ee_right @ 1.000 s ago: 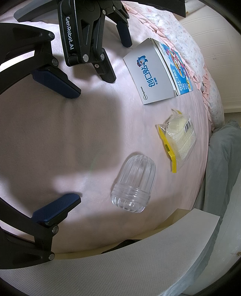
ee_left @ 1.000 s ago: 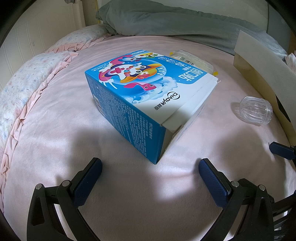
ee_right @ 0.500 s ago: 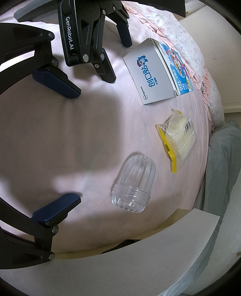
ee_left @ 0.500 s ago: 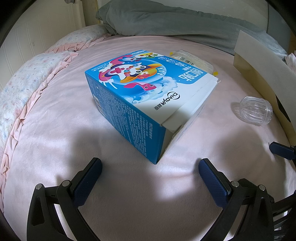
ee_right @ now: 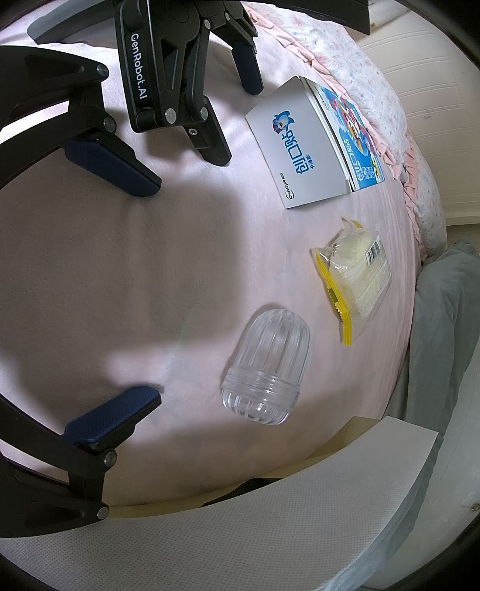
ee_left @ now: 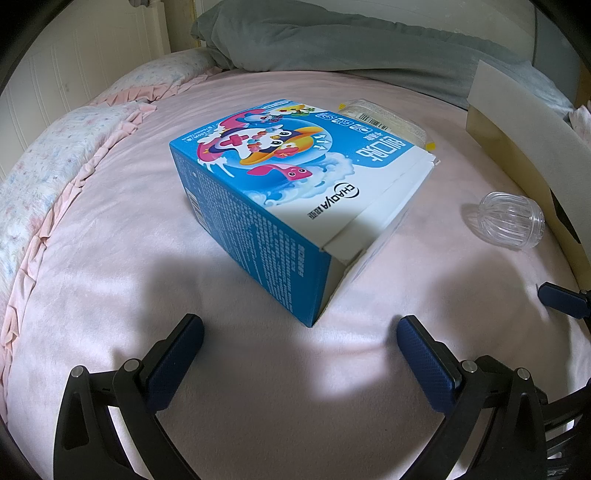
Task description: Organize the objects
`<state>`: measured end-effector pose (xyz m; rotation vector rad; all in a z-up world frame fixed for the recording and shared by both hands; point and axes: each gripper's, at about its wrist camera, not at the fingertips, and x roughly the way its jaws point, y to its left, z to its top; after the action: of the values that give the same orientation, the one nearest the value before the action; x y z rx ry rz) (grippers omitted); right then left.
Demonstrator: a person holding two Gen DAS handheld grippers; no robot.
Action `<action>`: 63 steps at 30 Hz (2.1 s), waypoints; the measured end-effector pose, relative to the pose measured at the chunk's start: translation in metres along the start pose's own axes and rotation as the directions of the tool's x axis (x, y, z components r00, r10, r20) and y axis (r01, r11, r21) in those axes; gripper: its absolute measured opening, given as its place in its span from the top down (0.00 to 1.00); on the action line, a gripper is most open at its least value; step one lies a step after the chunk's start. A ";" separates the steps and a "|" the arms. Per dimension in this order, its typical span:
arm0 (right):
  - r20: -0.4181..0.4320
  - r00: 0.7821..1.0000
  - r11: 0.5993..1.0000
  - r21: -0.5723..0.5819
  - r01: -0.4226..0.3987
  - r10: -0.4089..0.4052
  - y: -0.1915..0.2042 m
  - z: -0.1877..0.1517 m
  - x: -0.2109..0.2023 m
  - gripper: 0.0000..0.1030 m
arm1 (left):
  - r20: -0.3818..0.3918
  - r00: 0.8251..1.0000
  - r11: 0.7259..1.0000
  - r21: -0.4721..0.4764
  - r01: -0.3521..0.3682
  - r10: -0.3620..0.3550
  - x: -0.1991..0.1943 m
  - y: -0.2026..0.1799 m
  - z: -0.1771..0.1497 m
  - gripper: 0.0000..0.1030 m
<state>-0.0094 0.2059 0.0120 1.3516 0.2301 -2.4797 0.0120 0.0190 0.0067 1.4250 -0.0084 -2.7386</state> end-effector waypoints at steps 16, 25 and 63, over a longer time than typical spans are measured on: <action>0.000 1.000 1.000 0.000 0.000 0.000 0.000 0.000 0.000 0.00 | 0.000 1.000 1.000 0.002 -0.003 0.003 -0.013 -0.014 -0.011 0.00; 0.000 1.000 1.000 0.000 0.000 0.000 0.000 0.000 0.000 0.00 | -0.003 1.000 1.000 0.001 -0.003 0.003 -0.014 -0.015 -0.016 0.00; 0.101 0.934 0.908 0.218 -0.358 0.344 0.000 0.123 -0.046 0.28 | -0.072 0.992 0.948 -0.294 -0.118 0.101 -0.097 0.130 0.020 0.31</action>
<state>-0.0836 0.1800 0.1172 1.2689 -0.3053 -2.2849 0.0573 -0.1059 0.1012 1.3706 0.3054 -2.4786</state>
